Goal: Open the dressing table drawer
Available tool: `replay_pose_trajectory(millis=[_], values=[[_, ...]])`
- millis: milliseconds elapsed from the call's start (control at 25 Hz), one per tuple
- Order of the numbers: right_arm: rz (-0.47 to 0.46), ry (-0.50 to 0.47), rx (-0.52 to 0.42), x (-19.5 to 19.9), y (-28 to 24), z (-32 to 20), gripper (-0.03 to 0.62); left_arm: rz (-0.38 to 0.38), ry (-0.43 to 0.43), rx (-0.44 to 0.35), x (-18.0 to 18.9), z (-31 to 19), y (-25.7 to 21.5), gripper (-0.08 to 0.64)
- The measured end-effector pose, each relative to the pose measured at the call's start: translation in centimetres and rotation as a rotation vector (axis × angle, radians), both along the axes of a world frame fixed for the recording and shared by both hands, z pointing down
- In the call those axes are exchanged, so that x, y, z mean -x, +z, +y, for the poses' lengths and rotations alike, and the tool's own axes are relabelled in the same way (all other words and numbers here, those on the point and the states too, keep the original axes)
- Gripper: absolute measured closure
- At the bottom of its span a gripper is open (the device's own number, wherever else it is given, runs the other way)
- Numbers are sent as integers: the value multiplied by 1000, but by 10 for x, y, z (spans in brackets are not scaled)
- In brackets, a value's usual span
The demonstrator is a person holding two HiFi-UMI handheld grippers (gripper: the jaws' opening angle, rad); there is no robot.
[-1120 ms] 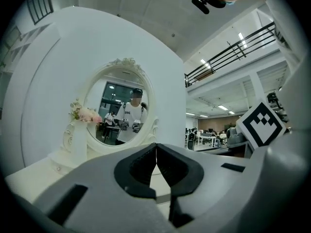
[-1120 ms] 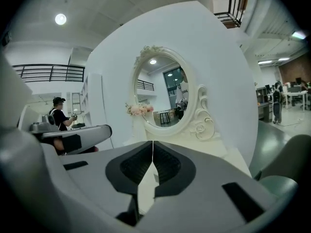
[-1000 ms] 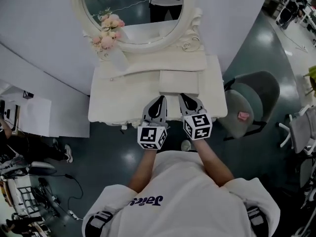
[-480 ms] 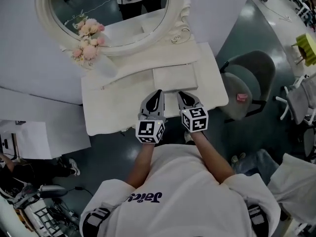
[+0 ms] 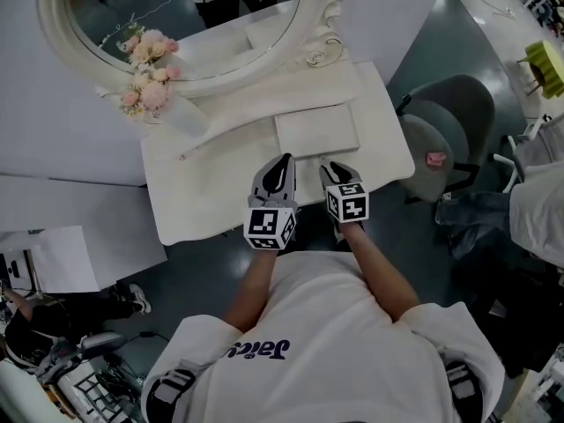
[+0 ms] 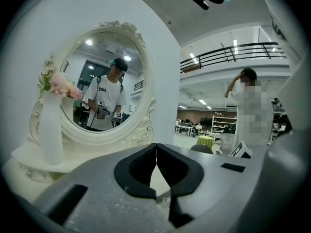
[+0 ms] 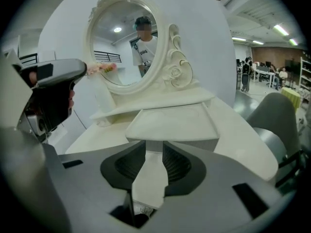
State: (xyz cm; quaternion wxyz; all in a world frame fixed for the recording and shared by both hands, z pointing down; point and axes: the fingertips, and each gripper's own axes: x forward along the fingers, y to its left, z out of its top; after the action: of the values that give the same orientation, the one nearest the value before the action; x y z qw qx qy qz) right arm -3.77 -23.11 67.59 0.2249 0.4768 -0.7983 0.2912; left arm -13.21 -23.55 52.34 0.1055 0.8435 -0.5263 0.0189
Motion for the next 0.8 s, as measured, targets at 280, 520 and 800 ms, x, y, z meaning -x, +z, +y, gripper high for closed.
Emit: replay_pose_trajectory(millis=[280,520,800], values=[[48,29,90,-7,47,-10,477,0,4,26,3,-8,9,545],[57,31,134,-7,73,-18,474,-4,-2,30,7,-14,12,545],[57,19,162,-1,87,-27,474,-14,-27,32,16,-20,12,545]])
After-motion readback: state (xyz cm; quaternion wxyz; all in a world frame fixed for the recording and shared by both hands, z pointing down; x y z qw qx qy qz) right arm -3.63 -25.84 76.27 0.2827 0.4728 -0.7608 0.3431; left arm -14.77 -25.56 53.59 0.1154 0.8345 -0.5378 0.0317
